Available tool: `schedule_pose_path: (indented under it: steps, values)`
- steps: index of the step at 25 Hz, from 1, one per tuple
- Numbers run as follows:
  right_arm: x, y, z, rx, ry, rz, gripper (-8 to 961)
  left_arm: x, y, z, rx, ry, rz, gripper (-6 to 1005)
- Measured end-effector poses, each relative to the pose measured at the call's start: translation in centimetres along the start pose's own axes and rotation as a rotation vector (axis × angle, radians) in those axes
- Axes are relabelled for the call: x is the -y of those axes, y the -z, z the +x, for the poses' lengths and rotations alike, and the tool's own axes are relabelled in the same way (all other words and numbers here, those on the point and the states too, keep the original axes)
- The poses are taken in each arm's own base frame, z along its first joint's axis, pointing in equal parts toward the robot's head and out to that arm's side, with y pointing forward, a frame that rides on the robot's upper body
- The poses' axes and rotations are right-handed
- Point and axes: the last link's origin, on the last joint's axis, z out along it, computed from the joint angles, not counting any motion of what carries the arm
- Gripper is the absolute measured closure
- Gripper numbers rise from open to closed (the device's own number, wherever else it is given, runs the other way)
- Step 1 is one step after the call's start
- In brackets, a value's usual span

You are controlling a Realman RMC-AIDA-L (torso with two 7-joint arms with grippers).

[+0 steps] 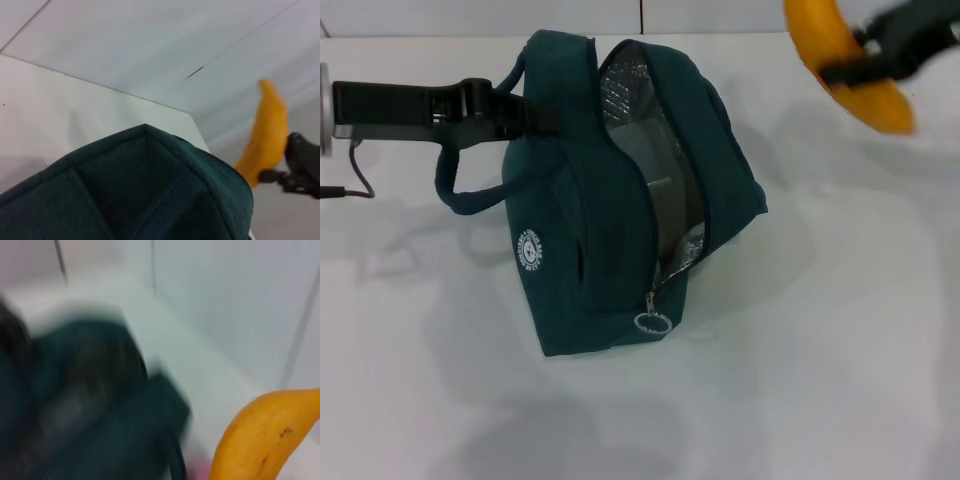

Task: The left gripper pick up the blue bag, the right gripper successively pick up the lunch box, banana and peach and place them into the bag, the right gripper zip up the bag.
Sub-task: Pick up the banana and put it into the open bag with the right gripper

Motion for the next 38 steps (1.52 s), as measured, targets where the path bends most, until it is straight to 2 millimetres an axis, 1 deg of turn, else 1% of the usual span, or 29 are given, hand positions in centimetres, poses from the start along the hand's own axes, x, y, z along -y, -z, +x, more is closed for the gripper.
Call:
schedule_pose_path:
  steps: [3,4,10,14,18,20,21,24,28,31,34,38]
  values:
    - [-0.6,0.3,-1.3,0.185,-0.021,-0.051,519,0.0,-0.1,0.0,0.0,-0.001,-0.001,951]
    - [-0.8,0.4,-1.5,0.218,-0.022,-0.067,519,-0.1,-0.1,0.1,0.001,-0.002,-0.002,951]
    - [-3.4,0.3,-2.7,0.522,-0.018,-0.282,519,-0.3,-0.1,0.2,-0.003,-0.004,-0.014,951]
    - [-4.2,-0.3,-2.3,0.648,-0.035,-0.367,519,-0.5,-0.1,0.3,-0.012,-0.008,-0.03,951]
    - [-4.4,-1.9,-1.1,0.737,-0.107,-0.427,519,-0.5,-0.1,0.3,-0.012,-0.009,-0.031,951]
    - [-4.5,-2.2,-0.8,0.754,-0.12,-0.434,519,-0.5,-0.1,0.3,-0.012,-0.009,-0.031,951]
    - [-4.7,-2.9,0.0,0.785,-0.143,-0.443,519,-0.5,0.0,0.3,-0.012,-0.009,-0.031,951]
    - [-5.2,-4.2,0.9,0.804,-0.179,-0.462,519,-0.5,0.0,0.3,-0.012,-0.008,-0.03,951]
    - [-6.4,-5.9,1.4,0.775,-0.2,-0.5,519,-0.5,0.0,0.2,-0.013,-0.009,-0.03,951]
    - [-7.0,-6.7,1.9,0.746,-0.214,-0.52,519,-0.4,0.0,0.2,-0.014,-0.014,-0.03,951]
    - [-7.5,-7.2,2.4,0.73,-0.239,-0.541,519,-0.3,0.0,0.1,-0.017,-0.013,-0.028,950]
    - [-7.9,-7.2,3.2,0.72,-0.257,-0.556,519,-0.2,0.2,0.0,-0.024,-0.013,-0.023,950]
